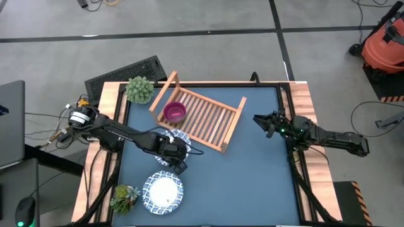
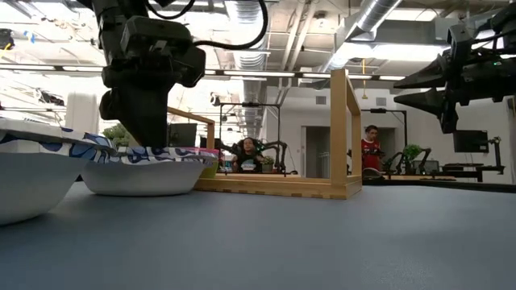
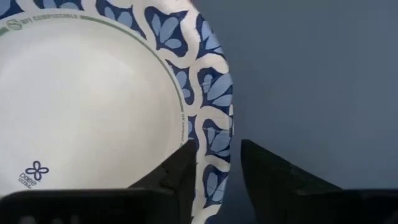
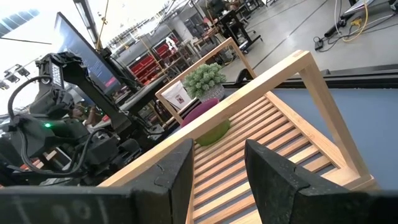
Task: Place and stack bowls onto a shelf
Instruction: Put the large white bowl on the shelf
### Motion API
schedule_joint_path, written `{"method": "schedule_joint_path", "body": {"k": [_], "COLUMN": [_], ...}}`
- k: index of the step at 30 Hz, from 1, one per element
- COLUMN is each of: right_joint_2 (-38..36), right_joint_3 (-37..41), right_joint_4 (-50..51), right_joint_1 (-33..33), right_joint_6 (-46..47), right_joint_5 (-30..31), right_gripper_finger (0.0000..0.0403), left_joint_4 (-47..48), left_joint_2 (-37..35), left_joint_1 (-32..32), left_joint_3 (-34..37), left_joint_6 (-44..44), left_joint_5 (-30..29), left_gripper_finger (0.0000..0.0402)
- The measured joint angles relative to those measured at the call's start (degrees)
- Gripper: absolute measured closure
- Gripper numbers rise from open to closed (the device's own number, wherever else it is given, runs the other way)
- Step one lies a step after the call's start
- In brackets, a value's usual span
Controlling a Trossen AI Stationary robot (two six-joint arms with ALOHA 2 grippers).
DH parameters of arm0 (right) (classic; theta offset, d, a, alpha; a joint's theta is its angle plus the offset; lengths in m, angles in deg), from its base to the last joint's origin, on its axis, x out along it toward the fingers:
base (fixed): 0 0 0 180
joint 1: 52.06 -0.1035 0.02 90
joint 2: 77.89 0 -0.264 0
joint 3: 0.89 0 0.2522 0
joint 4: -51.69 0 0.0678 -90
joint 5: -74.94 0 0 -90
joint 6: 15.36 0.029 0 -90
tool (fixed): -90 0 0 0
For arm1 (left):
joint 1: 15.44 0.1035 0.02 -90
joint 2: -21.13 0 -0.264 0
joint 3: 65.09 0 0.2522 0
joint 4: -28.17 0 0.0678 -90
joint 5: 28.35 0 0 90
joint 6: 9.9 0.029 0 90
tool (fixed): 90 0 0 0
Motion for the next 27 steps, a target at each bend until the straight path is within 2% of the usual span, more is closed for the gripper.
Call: {"method": "schedule_joint_path", "body": {"k": [5, 15, 19, 27], "right_joint_2": [0.00, 0.00, 0.00, 0.00], "right_joint_3": [-0.01, -0.01, -0.02, 0.00], "right_joint_4": [-0.02, -0.02, -0.01, -0.01], "right_joint_1": [0.00, 0.00, 0.00, 0.00], "right_joint_6": [-0.04, -0.17, -0.17, -0.17], "right_joint_5": [-0.02, -0.02, -0.03, -0.04], "right_gripper_finger": [0.0232, 0.0232, 0.0232, 0.0232], "left_joint_4": [0.35, 1.74, 2.12, 2.07], "left_joint_2": [0.00, 0.07, 0.07, 0.07], "left_joint_1": [0.02, 0.37, 0.50, 0.50], "left_joint_3": [-0.02, 0.45, 0.46, 0.46], "left_joint_6": [0.06, -0.40, 0.74, 1.15], "left_joint_5": [0.40, -0.24, -0.24, 0.87], "left_gripper_finger": [0.0263, 0.0264, 0.0294, 0.0386]}}
